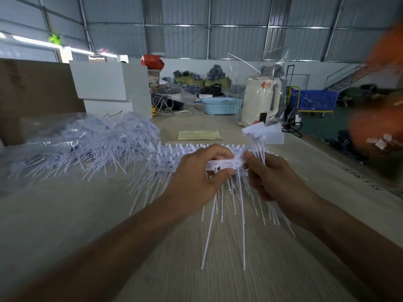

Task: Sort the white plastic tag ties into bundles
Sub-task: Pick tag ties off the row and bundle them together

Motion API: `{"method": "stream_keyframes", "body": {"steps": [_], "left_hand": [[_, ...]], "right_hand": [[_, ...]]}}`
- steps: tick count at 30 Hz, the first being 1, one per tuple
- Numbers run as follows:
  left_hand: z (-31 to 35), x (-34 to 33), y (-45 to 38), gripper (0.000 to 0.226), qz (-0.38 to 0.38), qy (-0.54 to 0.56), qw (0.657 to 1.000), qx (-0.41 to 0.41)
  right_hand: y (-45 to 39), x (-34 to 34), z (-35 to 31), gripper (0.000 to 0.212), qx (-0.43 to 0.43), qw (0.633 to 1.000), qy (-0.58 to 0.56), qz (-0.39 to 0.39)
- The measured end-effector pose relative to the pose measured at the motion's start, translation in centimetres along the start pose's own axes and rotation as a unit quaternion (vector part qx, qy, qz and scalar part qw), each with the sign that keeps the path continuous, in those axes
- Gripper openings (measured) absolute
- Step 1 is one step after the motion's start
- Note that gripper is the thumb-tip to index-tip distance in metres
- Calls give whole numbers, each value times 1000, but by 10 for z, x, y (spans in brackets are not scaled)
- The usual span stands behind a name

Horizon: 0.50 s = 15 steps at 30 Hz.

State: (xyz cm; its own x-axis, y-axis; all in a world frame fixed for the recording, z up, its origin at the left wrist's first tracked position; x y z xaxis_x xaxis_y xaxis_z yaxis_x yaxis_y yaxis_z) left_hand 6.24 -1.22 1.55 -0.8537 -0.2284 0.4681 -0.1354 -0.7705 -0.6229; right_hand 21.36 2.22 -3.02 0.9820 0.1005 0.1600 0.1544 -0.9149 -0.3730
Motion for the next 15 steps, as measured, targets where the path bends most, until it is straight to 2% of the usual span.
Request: {"method": "stream_keyframes", "body": {"steps": [4,8,13,15], "left_hand": [[4,3,2,22,20,8,1000,-2],[9,-1,3,30,6,10,1000,-19],[7,2,1,25,1,15,999,-36],[3,5,0,26,15,-18,999,-40]], "right_hand": [[7,-13,5,52,-52,997,-50,-31],[12,-21,5,42,-67,992,-75,-72],[7,-11,3,32,-64,990,-120,-25],[6,-8,3,32,-68,989,-129,-20]]}}
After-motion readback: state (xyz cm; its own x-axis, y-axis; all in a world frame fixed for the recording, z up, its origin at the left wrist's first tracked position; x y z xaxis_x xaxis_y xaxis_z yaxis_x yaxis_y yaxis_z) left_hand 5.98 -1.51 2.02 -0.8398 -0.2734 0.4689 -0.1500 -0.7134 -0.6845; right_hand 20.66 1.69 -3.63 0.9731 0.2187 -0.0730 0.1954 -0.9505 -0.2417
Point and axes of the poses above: each hand's wrist, its own y-axis away from the middle knuckle, its own x-axis out of the back of the hand, z = x × y, the point moved 10 cm from there along -y, towards the middle knuckle, and after that the axes turned 9 degrees about x, right-handed, at the moved point
